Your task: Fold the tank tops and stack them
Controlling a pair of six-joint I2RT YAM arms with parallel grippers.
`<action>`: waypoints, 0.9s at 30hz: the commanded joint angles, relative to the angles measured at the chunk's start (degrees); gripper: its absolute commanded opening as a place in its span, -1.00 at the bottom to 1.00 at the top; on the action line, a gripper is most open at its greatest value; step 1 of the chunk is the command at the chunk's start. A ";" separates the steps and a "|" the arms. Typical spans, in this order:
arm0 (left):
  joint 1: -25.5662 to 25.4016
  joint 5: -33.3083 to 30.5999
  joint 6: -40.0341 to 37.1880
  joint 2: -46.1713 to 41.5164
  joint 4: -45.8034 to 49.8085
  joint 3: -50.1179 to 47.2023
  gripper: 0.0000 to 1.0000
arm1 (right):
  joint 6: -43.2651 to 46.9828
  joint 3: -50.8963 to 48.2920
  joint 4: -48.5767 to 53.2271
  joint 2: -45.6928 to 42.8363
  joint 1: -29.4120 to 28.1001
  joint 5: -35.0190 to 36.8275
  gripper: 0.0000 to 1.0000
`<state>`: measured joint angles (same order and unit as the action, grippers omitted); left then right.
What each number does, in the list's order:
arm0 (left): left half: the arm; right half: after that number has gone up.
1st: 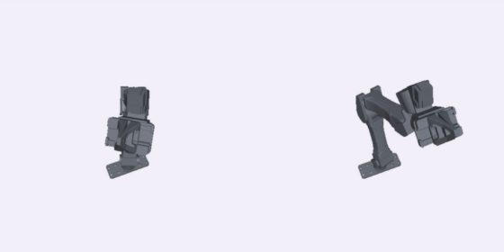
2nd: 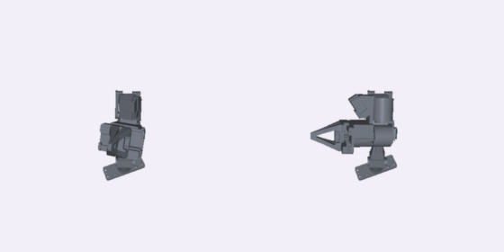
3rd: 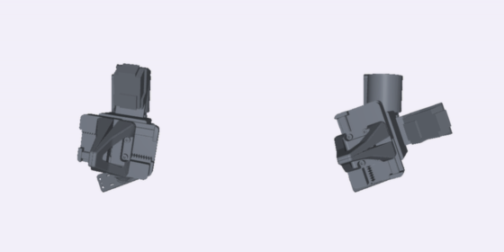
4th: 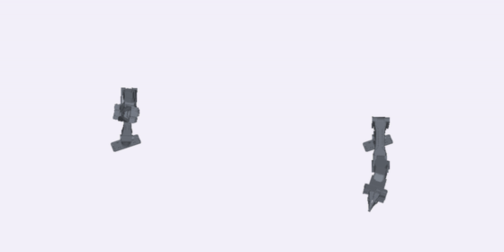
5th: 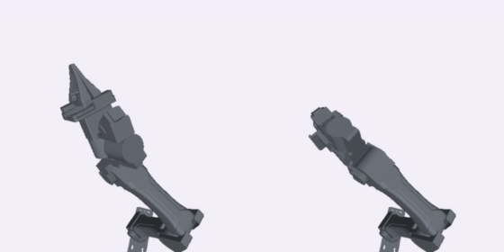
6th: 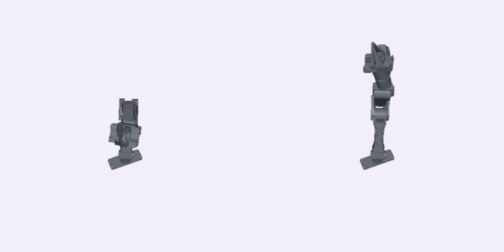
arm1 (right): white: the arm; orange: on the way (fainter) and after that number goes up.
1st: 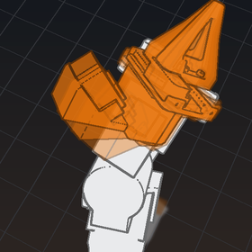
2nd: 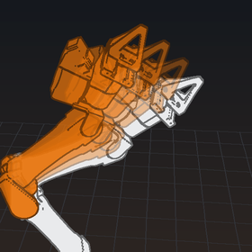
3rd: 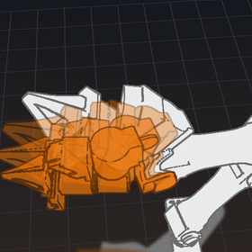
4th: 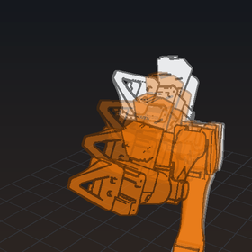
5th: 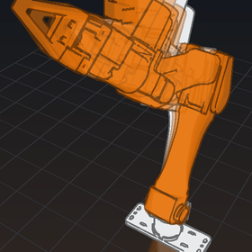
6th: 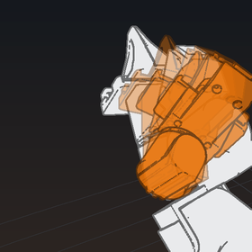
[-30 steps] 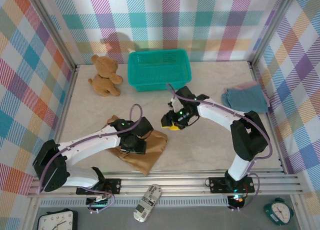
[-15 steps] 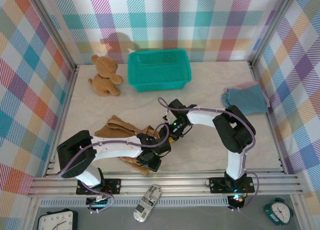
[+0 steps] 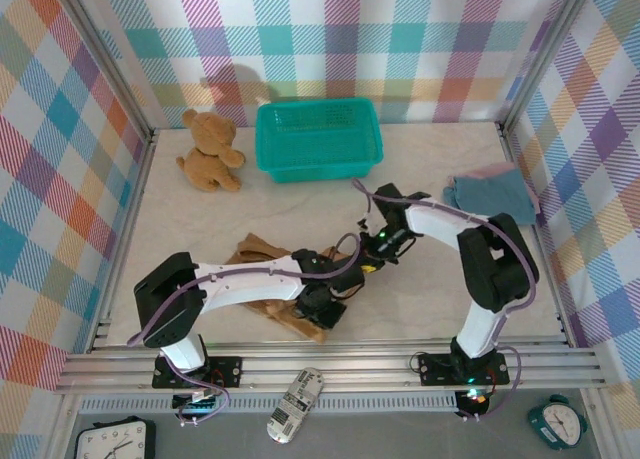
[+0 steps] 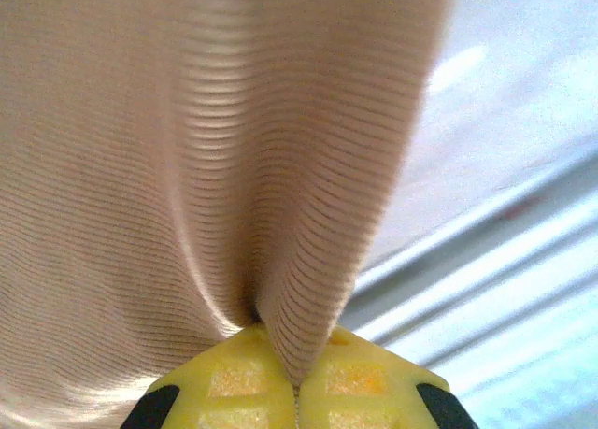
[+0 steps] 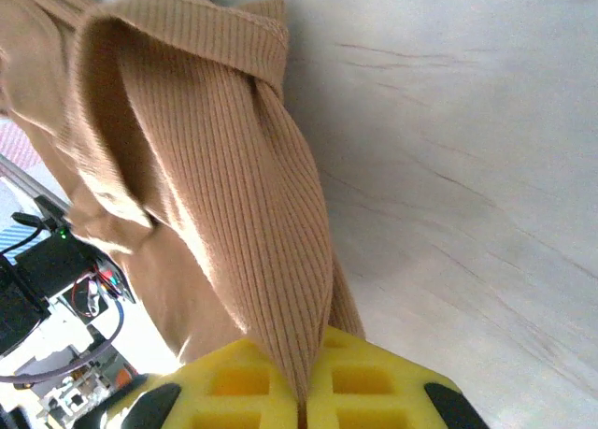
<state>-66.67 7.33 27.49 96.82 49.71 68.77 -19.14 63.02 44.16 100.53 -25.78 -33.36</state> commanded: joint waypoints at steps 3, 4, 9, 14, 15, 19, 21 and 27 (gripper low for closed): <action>-0.61 11.98 -0.42 3.16 -1.76 10.67 -1.00 | 8.92 5.42 13.87 -4.00 5.03 2.96 -0.89; -0.29 12.84 -0.62 3.54 -2.10 11.80 -1.00 | 9.03 6.90 14.80 -4.25 5.29 3.22 -0.89; 4.07 16.23 0.24 0.06 -3.63 9.79 -1.00 | 4.08 12.72 14.18 -2.52 3.35 0.30 -0.88; 9.42 17.44 2.45 -7.83 -2.42 2.77 -1.00 | -6.22 15.01 5.93 0.40 -2.82 -3.34 -0.85; 10.28 18.00 3.58 -9.30 -2.71 1.08 -1.00 | -8.07 15.59 4.67 1.21 -4.20 -3.37 -0.85; 11.66 18.17 8.72 -16.60 -1.99 -6.13 -1.00 | -15.18 21.43 1.71 6.68 -8.71 -4.52 -0.85; 12.66 18.53 11.32 -20.33 -1.58 -9.83 -1.00 | -16.63 25.47 1.43 9.71 -10.74 -5.47 -0.85; 16.68 14.79 14.94 -29.05 5.70 -17.39 -1.00 | -20.96 35.18 -0.44 18.38 -16.08 -7.59 -0.84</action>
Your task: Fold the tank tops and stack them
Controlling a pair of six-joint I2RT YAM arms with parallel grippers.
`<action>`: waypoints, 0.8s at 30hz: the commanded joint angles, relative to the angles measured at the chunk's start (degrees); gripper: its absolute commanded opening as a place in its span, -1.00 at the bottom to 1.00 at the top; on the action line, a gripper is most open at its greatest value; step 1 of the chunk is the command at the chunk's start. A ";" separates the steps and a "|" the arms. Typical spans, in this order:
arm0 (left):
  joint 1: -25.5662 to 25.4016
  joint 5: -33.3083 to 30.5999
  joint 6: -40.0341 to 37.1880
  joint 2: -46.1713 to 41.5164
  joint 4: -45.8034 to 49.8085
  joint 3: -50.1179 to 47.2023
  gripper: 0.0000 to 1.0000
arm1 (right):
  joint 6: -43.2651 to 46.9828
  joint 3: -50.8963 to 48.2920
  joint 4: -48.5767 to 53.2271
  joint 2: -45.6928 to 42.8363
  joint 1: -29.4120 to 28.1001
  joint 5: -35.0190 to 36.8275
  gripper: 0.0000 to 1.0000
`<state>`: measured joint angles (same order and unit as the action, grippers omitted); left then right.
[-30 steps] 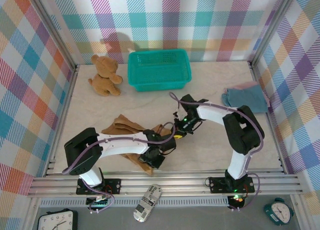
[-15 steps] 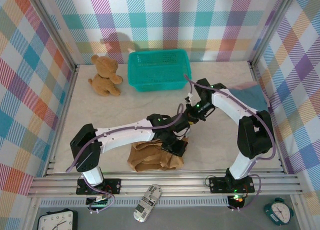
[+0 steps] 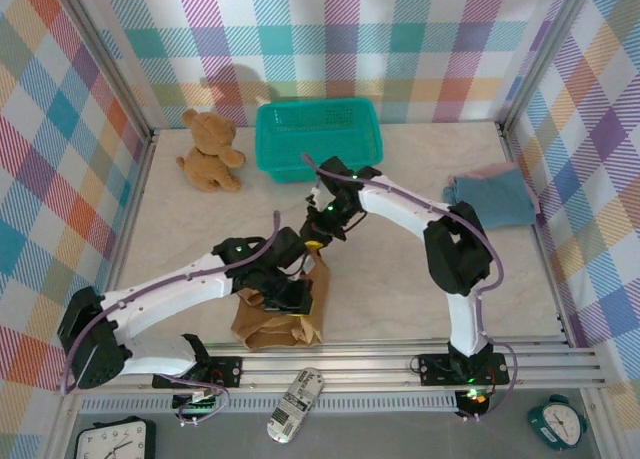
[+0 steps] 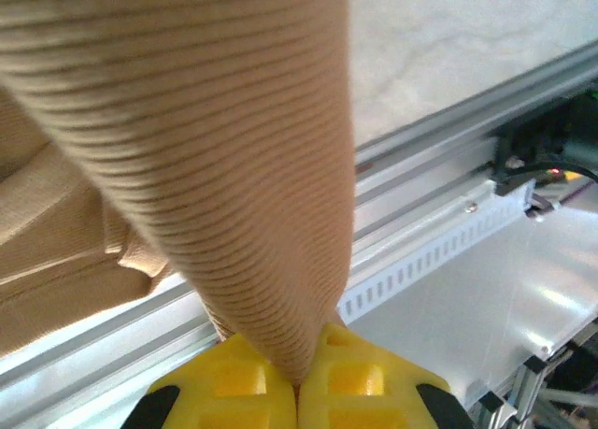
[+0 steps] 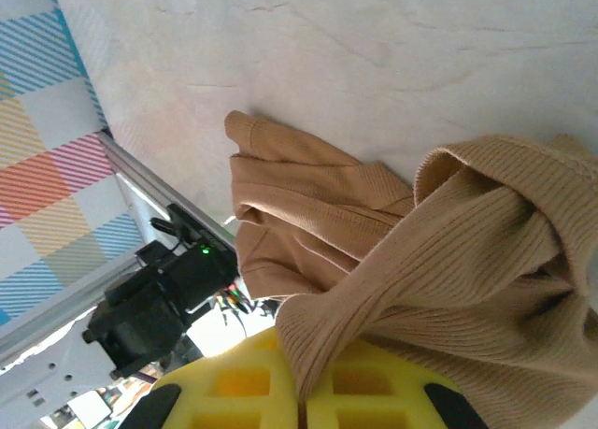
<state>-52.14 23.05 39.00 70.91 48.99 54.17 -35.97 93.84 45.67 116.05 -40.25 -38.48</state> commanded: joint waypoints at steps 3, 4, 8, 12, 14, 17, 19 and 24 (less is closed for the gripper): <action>5.91 -5.51 2.40 -6.01 12.54 -2.69 -1.00 | -7.33 7.00 -5.48 5.64 -3.37 -3.63 -0.86; 7.01 -5.46 2.03 -6.32 12.88 -2.41 -1.00 | -8.10 7.67 -6.67 6.53 -3.66 -4.30 -0.86; 7.64 -1.78 -0.88 -2.03 11.45 2.36 -1.00 | -6.89 6.86 -6.53 5.79 -2.16 -2.26 -0.91; 5.90 0.77 -2.00 3.46 5.26 8.41 -1.00 | -3.00 -0.23 -4.66 -0.18 3.81 -0.79 -0.94; 4.73 2.15 -3.84 8.61 3.18 13.17 -1.00 | -0.27 -2.51 -2.95 -2.74 7.46 -0.26 -0.96; 1.80 4.40 -6.54 16.55 1.39 20.91 -1.00 | 5.88 -3.33 2.23 -5.27 12.59 0.48 -0.98; 0.76 6.01 -7.09 20.47 -0.34 24.30 -1.00 | 8.48 -4.89 4.13 -6.91 16.46 0.94 -0.99; -1.35 8.41 -7.98 30.06 -3.55 33.63 -1.00 | 15.33 -9.17 9.14 -11.94 26.12 4.54 -0.99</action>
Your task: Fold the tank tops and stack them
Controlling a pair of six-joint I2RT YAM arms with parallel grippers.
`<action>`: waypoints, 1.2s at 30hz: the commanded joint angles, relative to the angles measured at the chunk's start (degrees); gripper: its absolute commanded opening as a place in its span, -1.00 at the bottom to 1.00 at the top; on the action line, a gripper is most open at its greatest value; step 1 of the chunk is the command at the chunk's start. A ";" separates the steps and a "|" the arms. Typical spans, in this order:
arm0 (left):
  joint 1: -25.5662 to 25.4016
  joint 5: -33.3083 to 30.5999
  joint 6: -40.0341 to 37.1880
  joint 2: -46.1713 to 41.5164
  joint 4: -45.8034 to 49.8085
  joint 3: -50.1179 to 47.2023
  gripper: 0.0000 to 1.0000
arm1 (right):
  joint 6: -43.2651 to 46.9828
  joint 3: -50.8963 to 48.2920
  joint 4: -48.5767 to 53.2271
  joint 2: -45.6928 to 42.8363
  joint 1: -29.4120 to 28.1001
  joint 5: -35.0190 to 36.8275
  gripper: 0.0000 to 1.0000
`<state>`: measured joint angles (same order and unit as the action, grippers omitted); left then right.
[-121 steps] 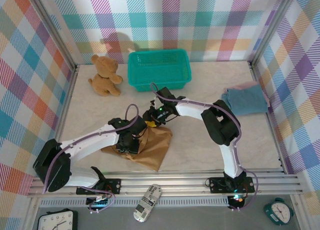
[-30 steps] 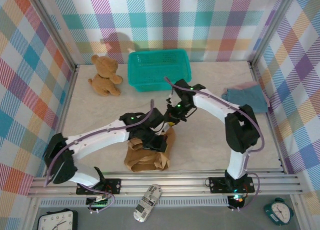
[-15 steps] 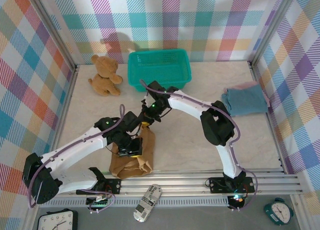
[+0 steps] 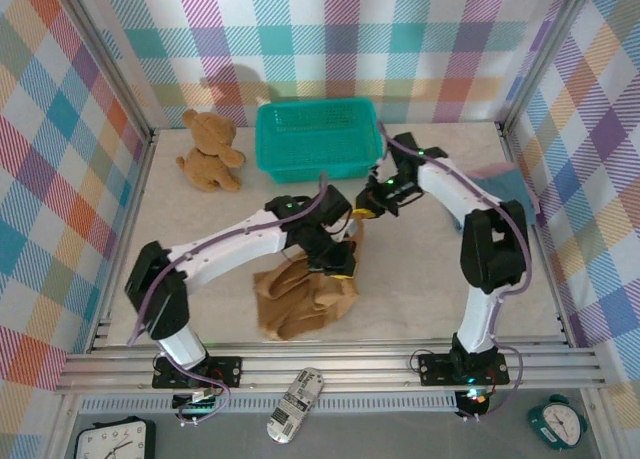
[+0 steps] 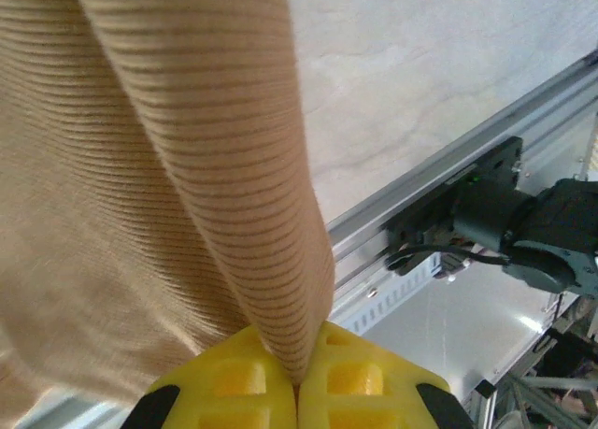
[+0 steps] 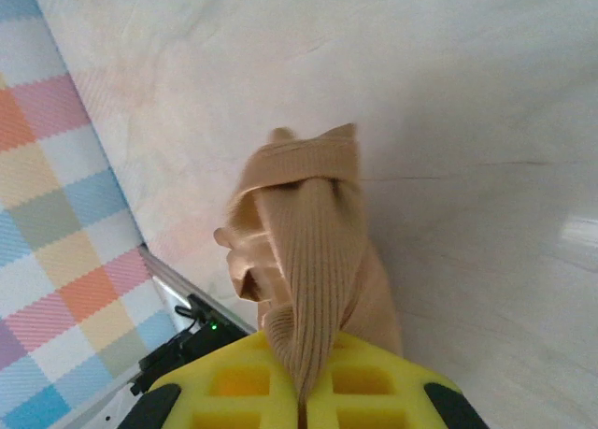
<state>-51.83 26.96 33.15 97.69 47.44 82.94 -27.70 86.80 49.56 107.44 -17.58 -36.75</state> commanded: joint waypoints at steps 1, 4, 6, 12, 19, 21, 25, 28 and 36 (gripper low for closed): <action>-2.13 4.87 -1.97 4.98 -2.97 6.36 -1.00 | 7.73 -3.10 5.68 -4.11 4.74 2.91 -1.00; -3.82 6.49 -1.04 10.74 -5.16 12.98 -1.00 | 10.06 -5.86 7.14 -6.87 8.74 3.83 -1.00; -5.09 7.45 -1.13 13.69 -4.51 16.37 -1.00 | 10.77 -6.44 7.80 -8.12 9.54 4.22 -0.99; -4.36 7.36 1.22 7.40 -5.78 8.14 -1.00 | 5.83 -7.35 4.96 -8.61 6.04 2.24 -0.99; -2.71 5.88 7.48 -4.31 -6.70 -6.90 -0.92 | -4.15 -3.94 -0.02 -2.24 -7.30 1.21 -0.96; -1.94 5.34 9.78 -8.47 -7.53 -12.98 -0.88 | -5.55 -0.86 0.21 1.51 -11.25 1.64 -0.96; 2.03 3.83 11.14 -14.34 -7.26 -21.65 -0.84 | -8.16 3.43 -1.54 7.90 -16.54 2.86 -0.96; 6.10 0.57 8.11 -16.12 -2.23 -23.13 -0.83 | -11.46 4.36 -5.58 11.11 -18.01 3.05 -0.96; 11.68 -5.27 4.03 -15.80 5.56 -29.63 -0.74 | -16.13 7.46 -15.31 18.82 -21.08 1.34 -0.86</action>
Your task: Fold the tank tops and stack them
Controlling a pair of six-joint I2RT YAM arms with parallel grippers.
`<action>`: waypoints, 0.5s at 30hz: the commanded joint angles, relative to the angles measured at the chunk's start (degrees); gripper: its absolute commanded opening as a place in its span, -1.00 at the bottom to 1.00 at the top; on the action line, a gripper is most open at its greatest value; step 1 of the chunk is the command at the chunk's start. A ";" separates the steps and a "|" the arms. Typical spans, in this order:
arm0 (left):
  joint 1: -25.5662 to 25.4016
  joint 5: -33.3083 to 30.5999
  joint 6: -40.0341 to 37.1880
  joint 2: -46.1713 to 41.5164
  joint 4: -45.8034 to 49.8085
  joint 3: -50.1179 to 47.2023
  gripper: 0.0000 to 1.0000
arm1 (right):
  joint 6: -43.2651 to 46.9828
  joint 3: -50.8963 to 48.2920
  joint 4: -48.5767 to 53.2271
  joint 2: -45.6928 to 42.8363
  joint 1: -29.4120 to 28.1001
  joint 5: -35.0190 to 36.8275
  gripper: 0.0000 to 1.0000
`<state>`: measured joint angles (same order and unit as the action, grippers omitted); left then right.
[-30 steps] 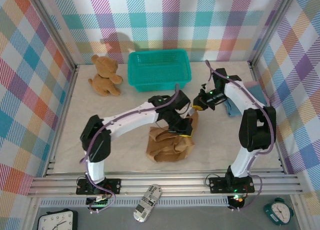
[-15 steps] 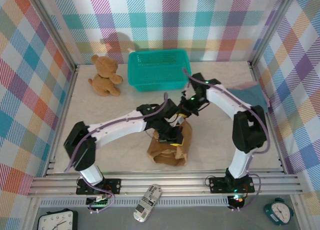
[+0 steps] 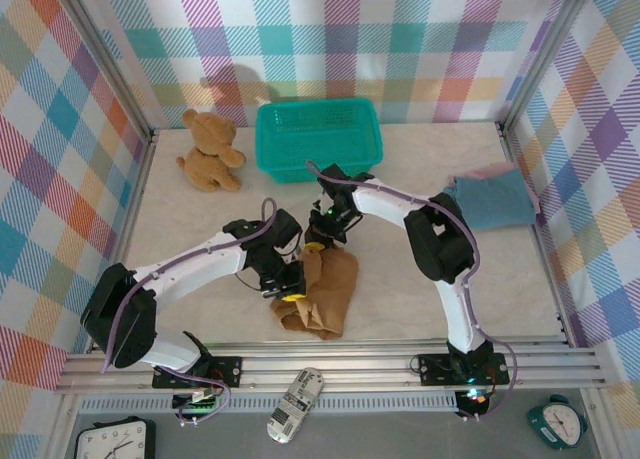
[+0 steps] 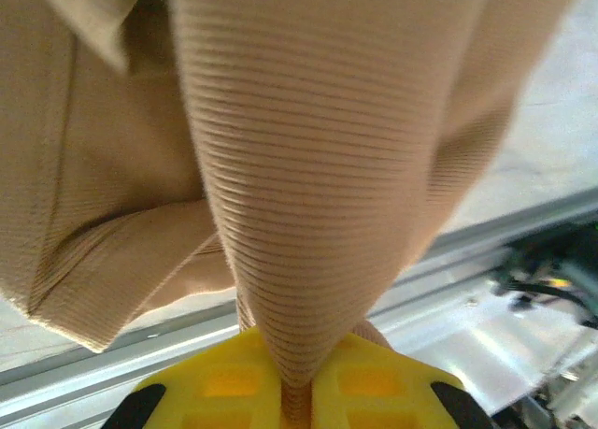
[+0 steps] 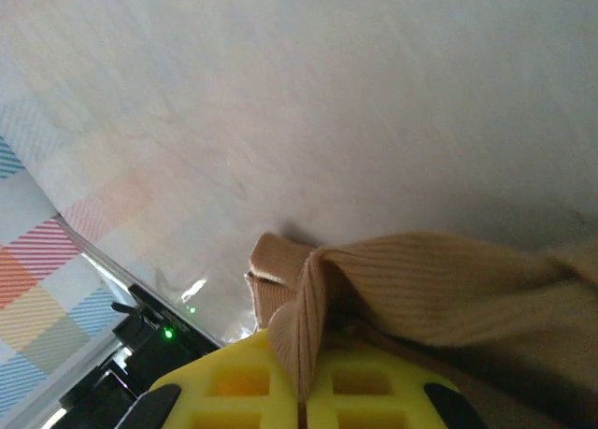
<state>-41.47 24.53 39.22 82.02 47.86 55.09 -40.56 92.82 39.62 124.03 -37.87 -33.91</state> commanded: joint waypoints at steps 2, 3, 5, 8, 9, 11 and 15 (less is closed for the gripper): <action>2.08 -5.29 -2.62 0.47 6.31 -1.27 -0.70 | -4.38 0.53 -9.49 2.71 -0.97 -3.00 -0.71; 2.16 -6.75 -3.07 0.97 7.50 -0.95 -0.68 | -5.00 0.27 -11.31 3.05 -0.94 -4.69 -0.61; 2.87 -10.02 -3.36 2.99 11.44 -0.55 -0.67 | -3.73 0.81 -12.05 3.10 -0.81 -5.45 -0.47; 4.39 -14.64 -2.95 3.85 14.94 -0.46 -0.58 | -1.47 -1.25 -11.18 -0.34 0.70 -4.05 -0.28; 4.57 -16.03 -2.62 3.69 15.09 -0.29 -0.56 | -0.31 -2.54 -11.24 -2.15 1.48 -3.09 -0.23; 4.99 -17.08 -2.40 4.47 15.60 0.18 -0.44 | 5.31 -3.34 -7.51 -5.26 2.18 0.62 -0.19; 5.26 -20.22 -2.57 4.28 17.94 2.66 -0.26 | 16.18 -8.01 -5.17 -10.02 1.95 1.61 -0.13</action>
<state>-36.82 8.71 36.75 86.70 61.52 55.42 -34.24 87.79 32.23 119.13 -35.90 -33.58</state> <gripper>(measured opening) 0.360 0.428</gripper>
